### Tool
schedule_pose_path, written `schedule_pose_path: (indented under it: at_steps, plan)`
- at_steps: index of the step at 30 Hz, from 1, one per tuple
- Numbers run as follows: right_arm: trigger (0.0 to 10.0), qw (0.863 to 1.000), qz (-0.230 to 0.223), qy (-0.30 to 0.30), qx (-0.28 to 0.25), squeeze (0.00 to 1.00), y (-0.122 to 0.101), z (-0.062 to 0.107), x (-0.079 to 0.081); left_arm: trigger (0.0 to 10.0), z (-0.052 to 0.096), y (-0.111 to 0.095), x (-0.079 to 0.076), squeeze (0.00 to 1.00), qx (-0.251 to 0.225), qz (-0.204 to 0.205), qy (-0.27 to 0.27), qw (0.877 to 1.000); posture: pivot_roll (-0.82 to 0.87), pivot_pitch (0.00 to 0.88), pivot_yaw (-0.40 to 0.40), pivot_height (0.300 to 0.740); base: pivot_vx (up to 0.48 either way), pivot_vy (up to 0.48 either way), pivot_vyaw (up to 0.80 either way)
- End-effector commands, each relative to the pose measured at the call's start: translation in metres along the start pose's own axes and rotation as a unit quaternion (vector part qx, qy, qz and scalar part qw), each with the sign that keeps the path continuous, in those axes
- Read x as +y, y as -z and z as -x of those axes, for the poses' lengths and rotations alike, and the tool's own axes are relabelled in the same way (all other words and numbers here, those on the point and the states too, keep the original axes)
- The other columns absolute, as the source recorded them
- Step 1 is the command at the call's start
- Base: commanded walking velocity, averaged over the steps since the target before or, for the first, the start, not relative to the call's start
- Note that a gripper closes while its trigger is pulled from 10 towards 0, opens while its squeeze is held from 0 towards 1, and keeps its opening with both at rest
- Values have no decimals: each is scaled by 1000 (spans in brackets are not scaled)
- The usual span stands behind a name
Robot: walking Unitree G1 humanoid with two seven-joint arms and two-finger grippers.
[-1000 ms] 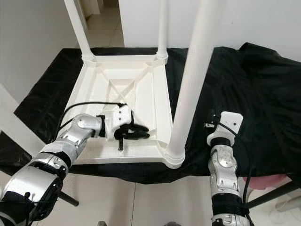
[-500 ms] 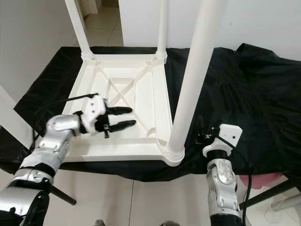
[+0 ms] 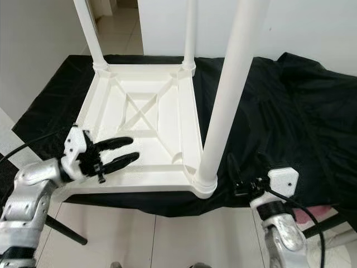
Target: Building children table
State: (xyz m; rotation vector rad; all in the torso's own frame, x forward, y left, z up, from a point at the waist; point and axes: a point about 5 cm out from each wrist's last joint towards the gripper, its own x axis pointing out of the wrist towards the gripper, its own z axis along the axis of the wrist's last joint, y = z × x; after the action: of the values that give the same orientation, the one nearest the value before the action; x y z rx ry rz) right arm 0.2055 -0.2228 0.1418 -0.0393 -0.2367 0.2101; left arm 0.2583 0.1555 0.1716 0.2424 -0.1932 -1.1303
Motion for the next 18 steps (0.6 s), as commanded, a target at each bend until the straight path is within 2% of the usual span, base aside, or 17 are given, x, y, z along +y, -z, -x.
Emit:
schedule_pose_path:
  at_steps: [1, 3, 5, 7, 9, 12, 13, 16, 18]
  plan:
    - [10000, 1000, -8, -25, 4, 0, -4, 3, 2, 10000, 2, -2, 4, 0, 5, 5, -78, 997, -75, 0, 26, 740, 0, 0, 0]
    - [10000, 996, 0, -85, 24, 0, -8, 10, 5, 10000, 2, -5, -8, 0, 12, 6, -42, 999, -61, 0, 21, 740, 0, 0, 0]
    - [10000, 994, 2, -107, 33, 0, -9, 12, 6, 10000, 1, -6, -11, 0, 13, 8, -32, 999, -63, 0, 22, 740, 0, 0, 0]
    - [10000, 985, -17, -162, 54, 0, -10, 16, 11, 10000, -2, -4, -16, 0, 24, 26, -14, 999, -65, 0, 23, 740, 0, 0, 0]
    - [10000, 983, -24, -174, 59, 0, -11, 18, 12, 10000, -2, -5, -18, 0, 29, 33, -13, 999, -65, 0, 23, 740, 0, 0, 0]
    - [10000, 966, -8, -246, 81, 0, -15, 15, 18, 10000, -10, -8, -25, 0, 32, 36, 20, 999, -68, 0, 34, 740, 0, 0, 0]
    - [10000, 966, -8, -246, 81, 0, -15, 15, 18, 10000, -10, -8, -25, 0, 32, 36, 20, 999, -68, 0, 34, 740, 0, 0, 0]
    - [10000, 950, -10, -296, 97, 0, -12, 14, 26, 10000, -17, -8, -29, 0, 36, 22, 43, 998, -66, 0, 39, 740, 0, 0, 0]
    - [10000, 948, -13, -303, 98, 0, -9, 11, 28, 10000, -19, -7, -30, 0, 36, 21, 49, 998, -63, 0, 37, 740, 0, 0, 0]
